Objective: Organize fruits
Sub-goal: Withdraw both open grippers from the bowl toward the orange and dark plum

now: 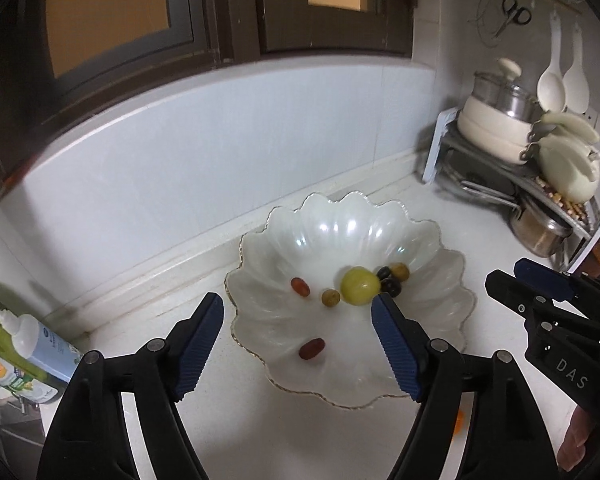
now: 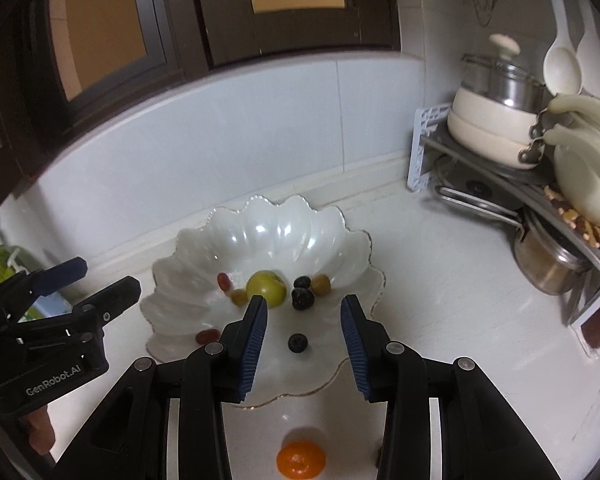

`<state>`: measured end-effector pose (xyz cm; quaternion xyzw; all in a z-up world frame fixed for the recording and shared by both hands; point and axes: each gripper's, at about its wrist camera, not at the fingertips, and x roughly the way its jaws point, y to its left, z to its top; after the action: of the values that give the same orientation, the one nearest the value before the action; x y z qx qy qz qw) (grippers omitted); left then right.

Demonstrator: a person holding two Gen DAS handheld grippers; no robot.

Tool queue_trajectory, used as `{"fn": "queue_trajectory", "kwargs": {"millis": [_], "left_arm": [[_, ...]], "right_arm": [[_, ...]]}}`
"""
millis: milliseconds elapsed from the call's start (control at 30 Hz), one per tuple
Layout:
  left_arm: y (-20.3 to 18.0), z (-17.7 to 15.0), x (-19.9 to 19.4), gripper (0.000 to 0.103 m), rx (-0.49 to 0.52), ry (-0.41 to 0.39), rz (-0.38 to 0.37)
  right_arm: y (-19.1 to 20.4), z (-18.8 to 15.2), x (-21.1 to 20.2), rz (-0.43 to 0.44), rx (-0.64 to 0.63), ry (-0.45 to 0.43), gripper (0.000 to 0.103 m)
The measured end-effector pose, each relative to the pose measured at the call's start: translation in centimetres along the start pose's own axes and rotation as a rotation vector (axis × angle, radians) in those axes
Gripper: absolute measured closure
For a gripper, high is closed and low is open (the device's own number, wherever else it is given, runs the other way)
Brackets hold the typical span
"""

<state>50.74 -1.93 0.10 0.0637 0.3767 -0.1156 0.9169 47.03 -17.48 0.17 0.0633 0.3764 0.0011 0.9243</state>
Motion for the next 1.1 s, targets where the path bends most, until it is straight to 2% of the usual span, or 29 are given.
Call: {"fn": "queue_trajectory", "kwargs": {"millis": [233, 533, 1100], "left_arm": [[-1.1, -1.0, -3.6, 0.027, 0.007, -0.071, 0.016], [-3.4, -2.5, -7.0, 0.027, 0.020, -0.125, 0.009], [-8.3, -5.7, -10.8, 0.027, 0.050, -0.165, 0.000]], "right_arm": [[-0.4, -0.7, -3.0, 0.011, 0.000, -0.052, 0.063], [-2.3, -2.6, -6.6, 0.017, -0.001, -0.089, 0.063], [-5.5, -6.1, -11.4, 0.018, 0.003, -0.144, 0.063]]}}
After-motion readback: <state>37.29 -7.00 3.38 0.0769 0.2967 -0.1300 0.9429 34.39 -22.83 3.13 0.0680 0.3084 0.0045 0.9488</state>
